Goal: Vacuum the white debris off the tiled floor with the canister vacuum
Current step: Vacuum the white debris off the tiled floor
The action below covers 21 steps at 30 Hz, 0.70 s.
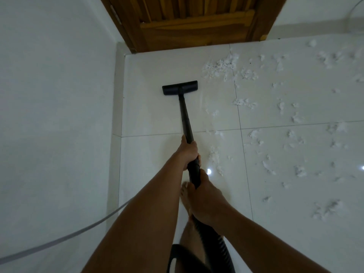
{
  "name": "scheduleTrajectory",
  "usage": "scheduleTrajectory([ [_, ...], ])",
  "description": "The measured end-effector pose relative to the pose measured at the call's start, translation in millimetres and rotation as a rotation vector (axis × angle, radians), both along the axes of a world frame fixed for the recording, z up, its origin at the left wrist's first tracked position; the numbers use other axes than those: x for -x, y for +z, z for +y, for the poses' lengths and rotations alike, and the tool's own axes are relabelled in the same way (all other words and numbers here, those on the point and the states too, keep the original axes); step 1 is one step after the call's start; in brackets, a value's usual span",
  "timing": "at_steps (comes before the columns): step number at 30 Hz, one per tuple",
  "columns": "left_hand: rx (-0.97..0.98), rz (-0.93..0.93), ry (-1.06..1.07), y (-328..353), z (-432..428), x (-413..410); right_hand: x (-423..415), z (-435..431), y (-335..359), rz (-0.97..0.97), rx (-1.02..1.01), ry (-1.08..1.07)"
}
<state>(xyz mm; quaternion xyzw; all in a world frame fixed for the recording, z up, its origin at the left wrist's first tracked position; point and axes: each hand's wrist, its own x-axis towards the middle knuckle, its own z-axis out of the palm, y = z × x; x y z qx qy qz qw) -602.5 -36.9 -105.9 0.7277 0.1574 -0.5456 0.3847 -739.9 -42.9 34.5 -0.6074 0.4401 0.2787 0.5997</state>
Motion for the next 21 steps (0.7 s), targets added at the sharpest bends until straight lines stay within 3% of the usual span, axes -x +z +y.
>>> scheduleTrajectory([
  [9,-0.026,0.015,-0.031,2,36,83,81,35,5,0.025,0.015,0.067],
  [21,-0.013,-0.065,-0.035,-11,16,36,40,16,-28,-0.025,-0.036,0.001],
])
